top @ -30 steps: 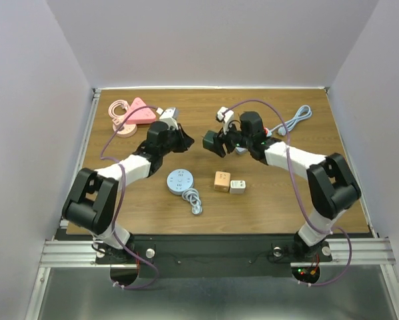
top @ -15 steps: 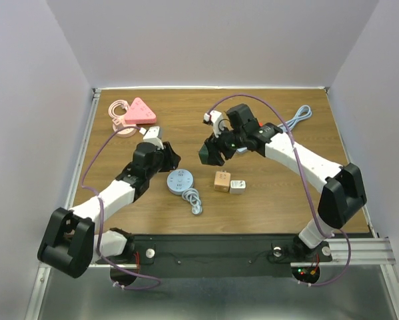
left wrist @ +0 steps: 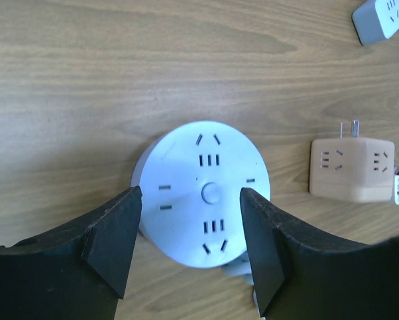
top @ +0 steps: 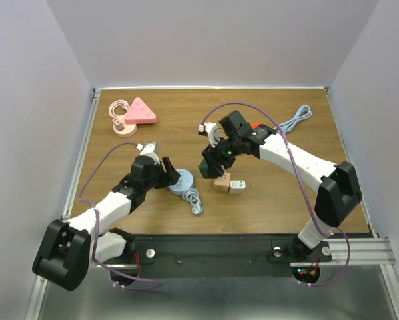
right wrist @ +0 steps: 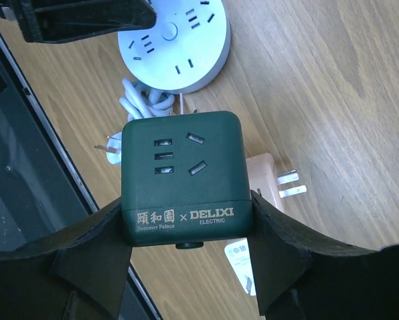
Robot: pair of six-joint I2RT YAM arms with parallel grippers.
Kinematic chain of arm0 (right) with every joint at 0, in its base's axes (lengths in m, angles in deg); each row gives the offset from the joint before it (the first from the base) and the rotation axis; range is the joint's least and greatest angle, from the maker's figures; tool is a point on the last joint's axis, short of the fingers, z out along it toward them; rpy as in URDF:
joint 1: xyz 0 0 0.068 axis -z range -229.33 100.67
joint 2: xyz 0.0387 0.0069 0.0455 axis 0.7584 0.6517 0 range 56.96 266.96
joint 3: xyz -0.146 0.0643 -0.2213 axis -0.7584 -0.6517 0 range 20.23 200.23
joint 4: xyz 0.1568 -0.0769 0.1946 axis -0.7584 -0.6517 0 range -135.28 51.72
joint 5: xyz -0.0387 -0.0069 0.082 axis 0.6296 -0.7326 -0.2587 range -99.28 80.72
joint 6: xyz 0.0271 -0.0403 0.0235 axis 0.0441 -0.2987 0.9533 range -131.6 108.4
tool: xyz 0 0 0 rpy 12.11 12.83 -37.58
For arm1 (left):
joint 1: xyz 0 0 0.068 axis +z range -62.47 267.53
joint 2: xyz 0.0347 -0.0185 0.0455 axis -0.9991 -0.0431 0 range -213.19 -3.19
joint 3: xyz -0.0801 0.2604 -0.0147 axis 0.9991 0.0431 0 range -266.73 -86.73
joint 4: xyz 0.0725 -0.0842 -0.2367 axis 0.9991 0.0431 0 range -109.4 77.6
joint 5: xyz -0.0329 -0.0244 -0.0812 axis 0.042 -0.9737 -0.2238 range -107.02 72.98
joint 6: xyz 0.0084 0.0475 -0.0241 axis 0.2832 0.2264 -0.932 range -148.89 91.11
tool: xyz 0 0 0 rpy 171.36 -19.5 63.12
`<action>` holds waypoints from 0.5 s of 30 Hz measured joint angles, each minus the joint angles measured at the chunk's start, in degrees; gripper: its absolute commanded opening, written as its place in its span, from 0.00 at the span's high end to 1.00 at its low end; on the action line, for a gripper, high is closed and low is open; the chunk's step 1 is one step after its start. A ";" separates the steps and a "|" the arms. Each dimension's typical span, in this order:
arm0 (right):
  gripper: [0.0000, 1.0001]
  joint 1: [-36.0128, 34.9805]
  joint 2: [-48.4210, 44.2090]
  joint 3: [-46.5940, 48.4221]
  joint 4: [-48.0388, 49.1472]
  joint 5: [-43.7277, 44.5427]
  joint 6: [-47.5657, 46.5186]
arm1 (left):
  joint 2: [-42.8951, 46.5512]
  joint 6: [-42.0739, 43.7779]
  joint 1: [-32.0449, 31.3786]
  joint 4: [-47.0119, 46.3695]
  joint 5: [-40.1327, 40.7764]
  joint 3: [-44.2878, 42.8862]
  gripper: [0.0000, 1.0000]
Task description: Insert the plug
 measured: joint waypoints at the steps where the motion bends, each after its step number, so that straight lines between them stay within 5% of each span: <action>1: 0.83 -0.02 0.02 0.15 -0.28 0.17 0.00 | 0.66 -0.35 0.00 0.42 -0.09 0.24 0.29; 15: 0.83 -0.07 0.11 1.79 -1.07 2.45 -0.79 | 4.48 -6.64 0.00 3.56 -3.69 5.81 0.29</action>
